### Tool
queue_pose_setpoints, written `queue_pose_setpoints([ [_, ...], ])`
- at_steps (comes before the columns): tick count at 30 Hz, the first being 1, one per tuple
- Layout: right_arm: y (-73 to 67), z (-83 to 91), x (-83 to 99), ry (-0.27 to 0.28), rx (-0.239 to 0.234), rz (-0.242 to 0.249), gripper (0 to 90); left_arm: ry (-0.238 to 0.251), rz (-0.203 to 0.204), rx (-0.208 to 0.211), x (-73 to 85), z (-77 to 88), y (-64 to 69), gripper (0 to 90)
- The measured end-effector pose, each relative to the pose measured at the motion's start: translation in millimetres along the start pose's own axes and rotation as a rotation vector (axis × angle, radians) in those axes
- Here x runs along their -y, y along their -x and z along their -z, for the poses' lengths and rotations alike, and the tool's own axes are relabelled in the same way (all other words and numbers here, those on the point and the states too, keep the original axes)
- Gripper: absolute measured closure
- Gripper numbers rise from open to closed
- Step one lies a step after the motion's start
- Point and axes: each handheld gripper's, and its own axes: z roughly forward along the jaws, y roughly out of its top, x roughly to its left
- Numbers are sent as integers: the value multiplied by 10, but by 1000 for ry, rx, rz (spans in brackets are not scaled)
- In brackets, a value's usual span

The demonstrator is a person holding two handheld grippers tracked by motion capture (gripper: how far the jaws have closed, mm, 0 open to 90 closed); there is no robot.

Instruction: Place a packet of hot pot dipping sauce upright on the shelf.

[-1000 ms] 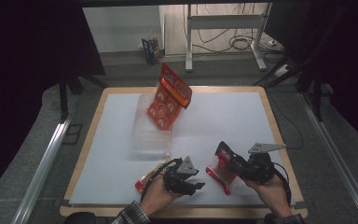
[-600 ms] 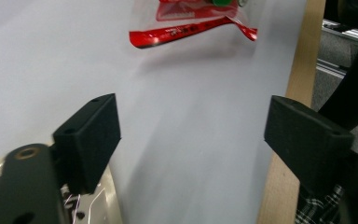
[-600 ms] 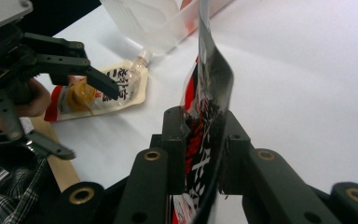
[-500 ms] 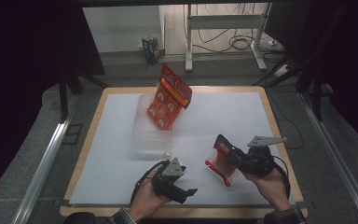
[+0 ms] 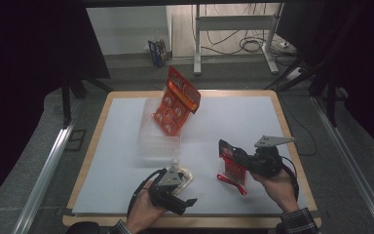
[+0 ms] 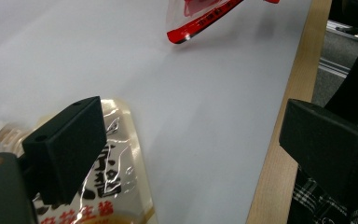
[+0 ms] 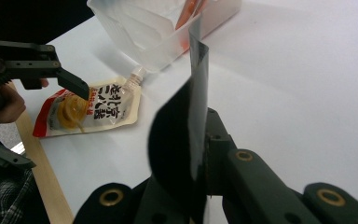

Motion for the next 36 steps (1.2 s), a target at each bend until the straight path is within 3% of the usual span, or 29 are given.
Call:
queue_pose_setpoints([
  [12, 5, -14, -222, 45, -7, 18, 886, -15, 17, -53, 159, 150, -36, 62],
  [23, 32, -158, -532, 85, -31, 26, 886, -23, 42, -106, 313, 280, -67, 48],
  [36, 3, -372, -926, 117, -65, 64, 887, -9, 33, -195, 447, 433, -77, 23],
])
